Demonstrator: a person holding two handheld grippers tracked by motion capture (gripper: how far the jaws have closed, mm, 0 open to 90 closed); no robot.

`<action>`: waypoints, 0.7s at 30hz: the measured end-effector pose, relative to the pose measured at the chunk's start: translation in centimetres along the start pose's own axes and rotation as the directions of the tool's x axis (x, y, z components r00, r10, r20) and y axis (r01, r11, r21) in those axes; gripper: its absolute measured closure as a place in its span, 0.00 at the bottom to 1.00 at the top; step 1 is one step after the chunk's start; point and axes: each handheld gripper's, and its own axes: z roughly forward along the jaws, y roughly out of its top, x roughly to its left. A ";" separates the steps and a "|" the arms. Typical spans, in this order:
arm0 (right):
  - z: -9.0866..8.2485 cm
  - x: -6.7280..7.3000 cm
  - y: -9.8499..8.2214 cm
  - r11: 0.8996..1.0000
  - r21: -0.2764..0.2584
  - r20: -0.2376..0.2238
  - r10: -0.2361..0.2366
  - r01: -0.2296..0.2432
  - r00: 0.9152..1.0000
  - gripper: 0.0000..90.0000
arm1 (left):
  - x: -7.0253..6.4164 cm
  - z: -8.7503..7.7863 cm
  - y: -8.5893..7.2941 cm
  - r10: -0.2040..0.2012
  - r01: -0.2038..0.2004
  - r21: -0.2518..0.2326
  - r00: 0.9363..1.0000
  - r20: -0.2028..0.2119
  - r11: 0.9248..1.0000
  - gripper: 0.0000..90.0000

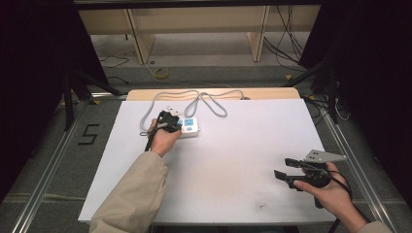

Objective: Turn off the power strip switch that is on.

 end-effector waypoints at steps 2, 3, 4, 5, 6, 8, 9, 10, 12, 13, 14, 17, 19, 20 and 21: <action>0.0 0.0 0.0 1.000 0.000 0.000 0.000 0.000 1.000 0.35 | -0.1 0.0 0.1 0.007 -0.007 0.005 1.000 -0.004 1.000 1.00; 0.0 0.0 0.0 1.000 -0.001 0.000 -0.001 0.001 1.000 0.35 | -0.1 0.0 0.1 0.008 -0.008 0.008 1.000 -0.006 1.000 1.00; 0.0 0.0 0.0 1.000 0.000 0.000 -0.001 0.001 1.000 0.35 | -0.1 0.0 0.2 0.008 -0.008 0.011 1.000 -0.008 1.000 1.00; 0.0 0.0 0.0 1.000 0.000 0.000 -0.001 0.001 1.000 0.35 | -0.1 0.0 0.2 0.008 -0.008 0.014 1.000 -0.010 1.000 1.00; 0.0 0.0 0.0 1.000 -0.001 -0.001 -0.001 0.001 1.000 0.35 | -0.2 0.0 0.2 0.003 -0.003 0.016 1.000 -0.011 1.000 1.00; 0.0 0.0 0.0 1.000 -0.002 0.000 0.000 0.000 1.000 0.35 | -0.2 0.1 0.3 -0.003 0.003 0.017 1.000 -0.011 1.000 1.00; 0.0 0.0 0.0 1.000 -0.002 0.000 0.000 0.000 1.000 0.35 | -0.2 0.0 0.3 -0.005 0.005 0.021 1.000 -0.010 1.000 1.00; 0.0 0.0 0.0 1.000 -0.002 0.000 0.000 0.000 1.000 0.35 | -0.1 0.0 0.3 -0.004 0.005 0.025 1.000 -0.009 1.000 1.00; 0.0 0.0 0.0 1.000 -0.001 0.000 -0.001 0.001 1.000 0.35 | -0.1 0.0 0.4 -0.015 0.016 0.032 1.000 -0.008 0.999 1.00; 0.0 0.0 0.0 1.000 -0.001 0.000 -0.001 0.001 1.000 0.35 | -0.1 0.0 0.4 -0.025 0.026 0.033 1.000 -0.007 0.999 1.00; 0.0 0.0 0.0 1.000 -0.001 0.000 -0.001 0.001 1.000 0.35 | -0.1 -0.1 0.4 -0.031 0.031 0.036 1.000 -0.006 0.999 1.00; 0.0 0.0 0.0 1.000 0.000 0.000 -0.001 0.001 1.000 0.35 | 0.0 -0.1 0.5 -0.043 0.043 0.045 0.999 -0.004 0.998 1.00; 0.0 0.0 0.0 1.000 0.002 0.000 0.000 0.000 1.000 0.35 | 0.0 -0.1 0.5 -0.045 0.046 0.049 0.999 -0.002 0.998 1.00; 0.0 0.0 0.0 1.000 0.002 0.000 -0.001 0.001 1.000 0.35 | 0.0 -0.1 0.5 -0.045 0.045 0.049 0.999 -0.002 0.998 1.00; 0.0 0.0 0.0 1.000 0.002 0.000 -0.001 0.001 1.000 0.35 | 0.0 -0.1 0.5 -0.046 0.046 0.049 0.999 -0.002 0.998 1.00</action>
